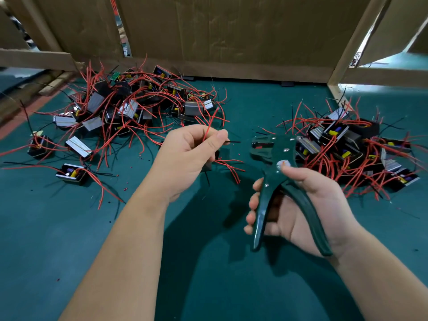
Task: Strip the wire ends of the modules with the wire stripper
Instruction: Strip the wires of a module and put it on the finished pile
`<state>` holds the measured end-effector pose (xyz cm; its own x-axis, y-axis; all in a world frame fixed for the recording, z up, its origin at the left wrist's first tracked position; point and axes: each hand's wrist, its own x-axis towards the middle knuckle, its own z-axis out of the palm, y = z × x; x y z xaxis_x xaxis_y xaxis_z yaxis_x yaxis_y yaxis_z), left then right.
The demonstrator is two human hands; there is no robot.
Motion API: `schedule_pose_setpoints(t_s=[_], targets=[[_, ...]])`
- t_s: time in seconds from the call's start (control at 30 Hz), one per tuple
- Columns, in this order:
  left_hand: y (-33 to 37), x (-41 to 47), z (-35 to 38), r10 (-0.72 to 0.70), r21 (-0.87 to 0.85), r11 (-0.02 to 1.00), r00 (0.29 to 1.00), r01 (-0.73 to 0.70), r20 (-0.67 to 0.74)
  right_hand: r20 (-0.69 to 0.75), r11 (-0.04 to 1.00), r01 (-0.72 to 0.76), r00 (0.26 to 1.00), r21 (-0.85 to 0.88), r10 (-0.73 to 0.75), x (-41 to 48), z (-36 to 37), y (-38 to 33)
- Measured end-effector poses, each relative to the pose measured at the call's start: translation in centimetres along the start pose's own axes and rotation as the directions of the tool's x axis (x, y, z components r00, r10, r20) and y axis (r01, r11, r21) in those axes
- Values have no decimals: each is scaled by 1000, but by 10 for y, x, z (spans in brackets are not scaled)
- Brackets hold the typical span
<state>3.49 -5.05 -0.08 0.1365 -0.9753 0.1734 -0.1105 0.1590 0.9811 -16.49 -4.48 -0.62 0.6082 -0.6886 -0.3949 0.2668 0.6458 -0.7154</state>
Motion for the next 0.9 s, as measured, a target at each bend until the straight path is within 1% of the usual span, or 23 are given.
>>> schedule_pose_setpoints(t_s=[0.1,0.27,0.33,0.4,0.5,0.9], targets=[[-1,0,1,-5,2,1000,1000,5,14,92,999,-33,995,2,33,0,5,6],[-1,-2,5,39,39,998,999,-39,-8,275,999,28,961,32,-36,-1,6,12],[0,-3,6,61,52,997,998,-60,-14,311,999,41,949,13,-43,-1,5,13],[1,-3,8,80,50,996,997,-79,-21,322,999,51,946,-13,-44,-1,4,14],[2,-3,9,106,46,993,994,-105,-26,300,997,74,952,-31,-61,-1,5,15],[2,-3,10,105,28,994,994,-104,-34,254,990,110,964,-90,-84,-2,5,13]])
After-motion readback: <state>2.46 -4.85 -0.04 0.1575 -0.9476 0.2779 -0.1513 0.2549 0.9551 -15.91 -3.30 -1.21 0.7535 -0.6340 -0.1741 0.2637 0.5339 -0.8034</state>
